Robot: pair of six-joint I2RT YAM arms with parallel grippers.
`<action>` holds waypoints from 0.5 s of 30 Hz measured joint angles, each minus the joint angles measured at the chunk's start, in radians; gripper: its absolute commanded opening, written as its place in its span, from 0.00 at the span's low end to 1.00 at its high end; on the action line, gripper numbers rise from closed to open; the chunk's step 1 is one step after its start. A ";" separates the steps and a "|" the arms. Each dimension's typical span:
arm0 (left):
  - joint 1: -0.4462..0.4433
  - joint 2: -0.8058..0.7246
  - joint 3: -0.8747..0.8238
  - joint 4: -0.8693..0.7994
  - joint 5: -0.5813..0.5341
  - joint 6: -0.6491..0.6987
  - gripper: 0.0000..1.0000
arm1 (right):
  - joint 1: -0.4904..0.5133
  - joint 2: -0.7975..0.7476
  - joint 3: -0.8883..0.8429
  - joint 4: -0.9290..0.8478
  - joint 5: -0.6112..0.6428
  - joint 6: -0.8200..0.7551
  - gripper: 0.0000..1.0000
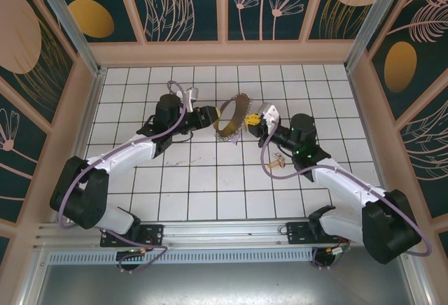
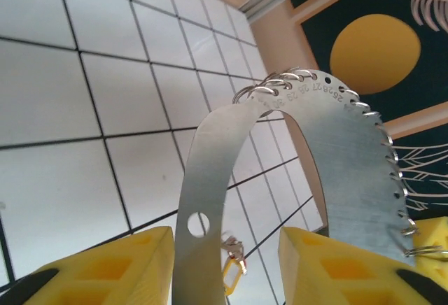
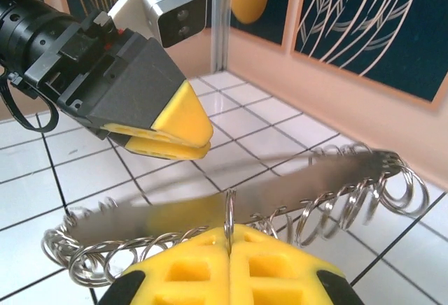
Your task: Put the keys on the keyring
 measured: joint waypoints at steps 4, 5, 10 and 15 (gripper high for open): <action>0.000 0.011 -0.012 0.024 -0.005 -0.023 0.54 | -0.004 0.032 0.033 -0.090 -0.005 -0.038 0.00; 0.000 0.011 -0.013 0.026 -0.010 -0.025 0.54 | -0.005 0.039 0.040 -0.114 -0.005 -0.051 0.00; 0.000 0.010 -0.050 0.044 -0.044 -0.028 0.55 | -0.011 0.075 0.088 -0.232 -0.008 -0.124 0.00; 0.000 0.006 -0.094 0.071 -0.060 -0.018 0.52 | -0.017 0.179 0.210 -0.405 -0.023 -0.191 0.00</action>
